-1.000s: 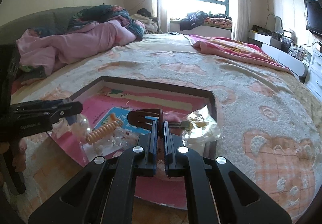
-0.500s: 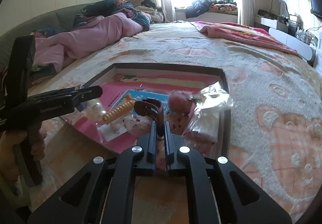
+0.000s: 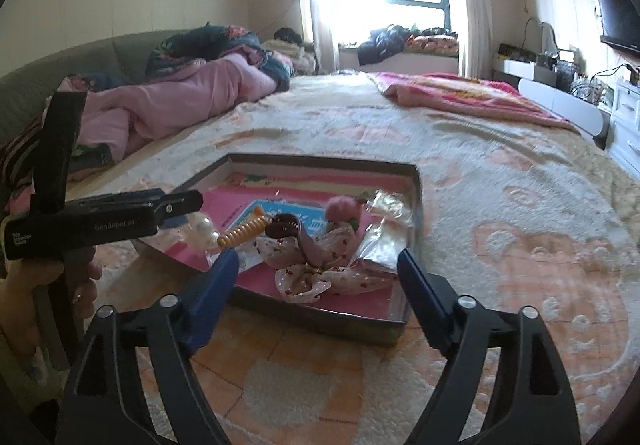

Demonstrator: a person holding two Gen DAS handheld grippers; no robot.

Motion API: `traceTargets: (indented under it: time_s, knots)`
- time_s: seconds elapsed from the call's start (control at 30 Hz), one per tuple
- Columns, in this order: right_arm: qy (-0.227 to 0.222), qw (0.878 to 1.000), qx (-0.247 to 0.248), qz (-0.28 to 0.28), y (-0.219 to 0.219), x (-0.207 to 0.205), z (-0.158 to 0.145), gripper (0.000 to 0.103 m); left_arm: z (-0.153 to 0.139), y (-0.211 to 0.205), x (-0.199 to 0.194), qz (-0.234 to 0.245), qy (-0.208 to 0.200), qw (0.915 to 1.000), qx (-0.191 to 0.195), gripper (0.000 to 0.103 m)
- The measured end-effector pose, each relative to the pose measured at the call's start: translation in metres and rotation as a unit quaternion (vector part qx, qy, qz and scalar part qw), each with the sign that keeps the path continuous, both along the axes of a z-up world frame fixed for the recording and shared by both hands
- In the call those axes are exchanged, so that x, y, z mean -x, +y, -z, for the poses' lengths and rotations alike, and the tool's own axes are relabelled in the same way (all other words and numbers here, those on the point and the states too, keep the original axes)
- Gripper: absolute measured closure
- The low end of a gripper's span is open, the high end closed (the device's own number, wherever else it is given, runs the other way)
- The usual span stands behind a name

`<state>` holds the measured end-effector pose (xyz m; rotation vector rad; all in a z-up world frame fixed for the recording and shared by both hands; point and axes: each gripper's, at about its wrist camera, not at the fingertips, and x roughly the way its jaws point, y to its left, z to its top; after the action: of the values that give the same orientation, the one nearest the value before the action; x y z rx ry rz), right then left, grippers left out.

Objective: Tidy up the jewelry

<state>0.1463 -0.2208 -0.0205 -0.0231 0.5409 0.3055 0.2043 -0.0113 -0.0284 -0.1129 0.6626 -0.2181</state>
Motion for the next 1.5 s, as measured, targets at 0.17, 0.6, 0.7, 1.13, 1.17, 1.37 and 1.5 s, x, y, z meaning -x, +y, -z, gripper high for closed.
traceTargets:
  time_s: [0.17, 0.6, 0.7, 1.13, 1.17, 1.37, 1.5]
  knots:
    - [-0.016, 1.0, 0.002, 0.006, -0.006, 0.014, -0.008, 0.012, -0.008, -0.001, 0.021, -0.008, -0.015, 0.9998, -0.005, 0.015]
    - [-0.044, 0.999, 0.008, 0.029, -0.015, 0.05, -0.016, 0.007, -0.015, -0.001, 0.078, -0.031, -0.036, 0.9987, -0.019, 0.012]
    - [-0.056, 0.998, 0.017, 0.031, -0.014, 0.06, -0.017, 0.007, -0.016, -0.006, 0.086, -0.036, -0.044, 0.9978, -0.036, 0.012]
    - [-0.076, 0.995, 0.007, 0.058, -0.022, 0.089, -0.012, 0.007, -0.017, -0.005, 0.126, -0.06, -0.071, 0.9941, -0.055, 0.011]
    - [-0.077, 0.995, 0.009, 0.059, -0.022, 0.091, -0.011, 0.007, -0.017, -0.005, 0.128, -0.062, -0.071, 0.994, -0.056, 0.011]
    - [-0.089, 0.994, 0.007, 0.065, -0.024, 0.102, -0.007, 0.007, -0.014, -0.005, 0.142, -0.062, -0.076, 0.9937, -0.056, 0.011]
    - [-0.102, 0.992, -0.006, 0.075, -0.029, 0.111, -0.007, 0.007, -0.015, -0.003, 0.148, -0.063, -0.087, 0.9929, -0.05, 0.011]
